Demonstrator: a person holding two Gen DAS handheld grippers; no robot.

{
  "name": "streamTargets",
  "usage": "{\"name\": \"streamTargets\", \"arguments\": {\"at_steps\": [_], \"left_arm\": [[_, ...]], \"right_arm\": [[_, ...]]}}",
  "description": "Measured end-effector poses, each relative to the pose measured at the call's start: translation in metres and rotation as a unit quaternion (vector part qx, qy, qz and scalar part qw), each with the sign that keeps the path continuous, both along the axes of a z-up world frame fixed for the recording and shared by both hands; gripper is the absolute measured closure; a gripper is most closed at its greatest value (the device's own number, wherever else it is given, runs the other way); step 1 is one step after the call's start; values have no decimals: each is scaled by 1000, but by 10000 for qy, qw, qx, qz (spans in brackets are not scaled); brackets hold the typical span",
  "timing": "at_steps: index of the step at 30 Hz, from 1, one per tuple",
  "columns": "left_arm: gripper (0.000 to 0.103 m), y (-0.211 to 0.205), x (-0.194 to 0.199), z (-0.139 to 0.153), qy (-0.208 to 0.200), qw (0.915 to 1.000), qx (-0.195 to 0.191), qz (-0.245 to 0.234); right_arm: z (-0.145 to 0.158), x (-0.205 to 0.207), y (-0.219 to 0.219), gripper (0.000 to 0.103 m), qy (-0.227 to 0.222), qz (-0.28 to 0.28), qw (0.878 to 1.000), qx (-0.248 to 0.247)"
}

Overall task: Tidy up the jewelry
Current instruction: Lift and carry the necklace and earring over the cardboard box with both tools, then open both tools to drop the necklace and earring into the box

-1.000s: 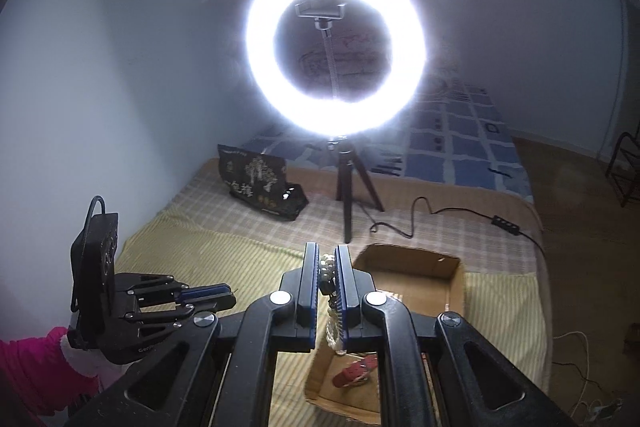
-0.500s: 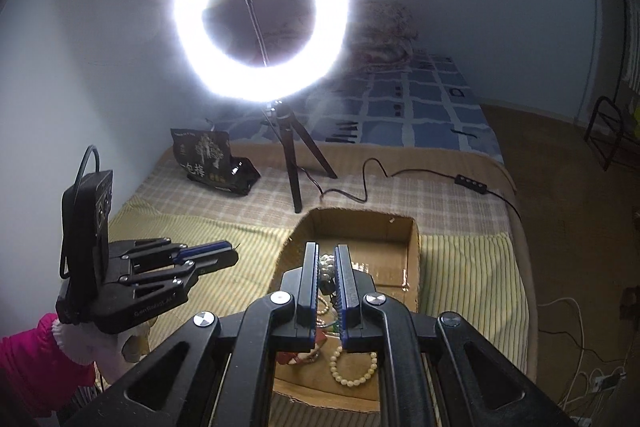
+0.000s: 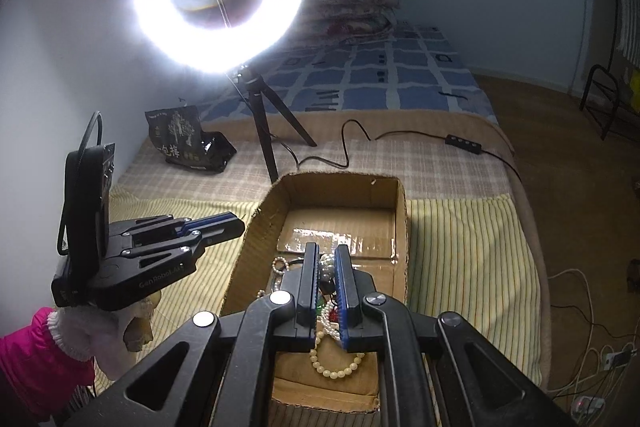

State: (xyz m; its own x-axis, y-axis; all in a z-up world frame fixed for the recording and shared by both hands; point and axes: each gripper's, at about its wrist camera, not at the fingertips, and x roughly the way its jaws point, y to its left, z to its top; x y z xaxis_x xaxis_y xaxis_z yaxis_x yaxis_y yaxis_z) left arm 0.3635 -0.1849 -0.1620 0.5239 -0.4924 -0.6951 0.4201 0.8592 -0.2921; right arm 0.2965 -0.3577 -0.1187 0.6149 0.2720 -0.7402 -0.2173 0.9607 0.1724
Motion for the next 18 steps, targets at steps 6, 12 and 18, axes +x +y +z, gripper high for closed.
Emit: {"name": "streamTargets", "arguments": {"at_steps": [6,12,18], "left_arm": [[96,-4,1,1,-3,10000,13,-5],[96,-7,-1,4,-63,9999,129,-41],[53,-5,-8,13,-253,9996,155,19]], "right_arm": [[-7,-1,2,84,41,19,10000,-19],[-5,-2,5,58,-72,-18,9999,-146],[1,-10,6,37,-232,-140,9992,-287]]}}
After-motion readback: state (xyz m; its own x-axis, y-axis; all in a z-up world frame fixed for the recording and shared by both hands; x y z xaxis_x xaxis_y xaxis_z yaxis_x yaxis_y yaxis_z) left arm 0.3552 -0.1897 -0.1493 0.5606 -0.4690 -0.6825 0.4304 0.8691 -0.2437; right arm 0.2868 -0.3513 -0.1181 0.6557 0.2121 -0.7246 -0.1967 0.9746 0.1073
